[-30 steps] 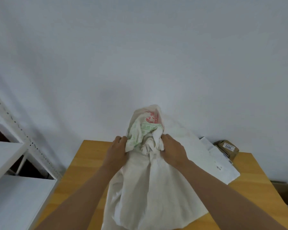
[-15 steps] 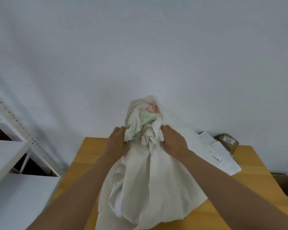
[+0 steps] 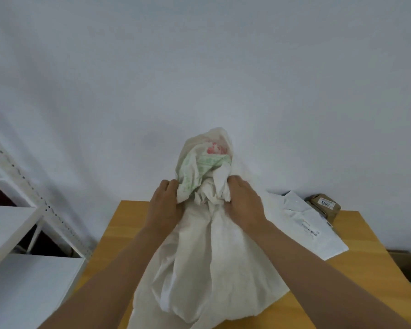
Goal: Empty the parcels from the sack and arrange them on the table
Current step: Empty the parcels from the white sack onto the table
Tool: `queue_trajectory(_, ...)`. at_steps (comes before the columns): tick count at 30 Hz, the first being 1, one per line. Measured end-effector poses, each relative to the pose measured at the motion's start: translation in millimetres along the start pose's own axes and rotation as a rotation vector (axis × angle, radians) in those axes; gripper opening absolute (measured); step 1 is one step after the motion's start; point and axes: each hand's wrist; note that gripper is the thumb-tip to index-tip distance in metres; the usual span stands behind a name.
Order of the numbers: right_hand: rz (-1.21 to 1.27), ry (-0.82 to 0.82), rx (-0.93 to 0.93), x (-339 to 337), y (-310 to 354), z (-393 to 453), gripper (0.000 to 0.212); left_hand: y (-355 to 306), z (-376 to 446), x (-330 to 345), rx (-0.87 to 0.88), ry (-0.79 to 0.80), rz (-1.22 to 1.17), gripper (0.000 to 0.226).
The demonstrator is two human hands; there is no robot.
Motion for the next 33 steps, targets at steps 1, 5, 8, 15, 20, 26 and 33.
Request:
queue_trajectory(1, -0.063, 0.086, 0.030, 3.5, -0.7, -0.5, 0.035, 3.5, 0.5, 2.4, 0.009, 0.050, 0.021, 0.019)
queue_trajectory(5, -0.105, 0.005, 0.009, -4.8, -5.7, -5.8, 0.031, -6.0, -4.9, 9.5, 0.017, 0.028, -0.006, 0.021)
queue_trajectory(8, -0.066, -0.069, -0.044, -6.4, -4.7, -2.5, 0.028, -4.1, -1.3, 5.3, 0.013, -0.062, -0.013, 0.021)
queue_trajectory(15, -0.071, -0.049, -0.082, -10.3, 13.6, 0.9, 0.031, 5.2, 7.6, -14.9, -0.001, -0.088, 0.010, 0.024)
queue_trajectory(20, -0.269, 0.127, -0.103, -4.7, 15.3, 4.8, 0.035, 21.1, 7.0, -28.3, 0.069, 0.049, 0.078, 0.015)
queue_trajectory(26, -0.246, 0.071, -0.115, -0.1, 39.0, 11.5, 0.032, 38.6, 11.2, -39.8, 0.013, 0.017, 0.073, 0.016)
queue_trajectory(33, -0.234, -0.028, -0.168, 17.2, 66.1, 10.2, 0.034, 51.6, 2.5, -47.3, -0.025, -0.020, 0.115, 0.018)
Point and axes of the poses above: each hand's wrist, its own z-axis towards the middle knuckle, its own x-axis out of the palm, y = z × x, and after that the axes turned 12 degrees about x, right-handed
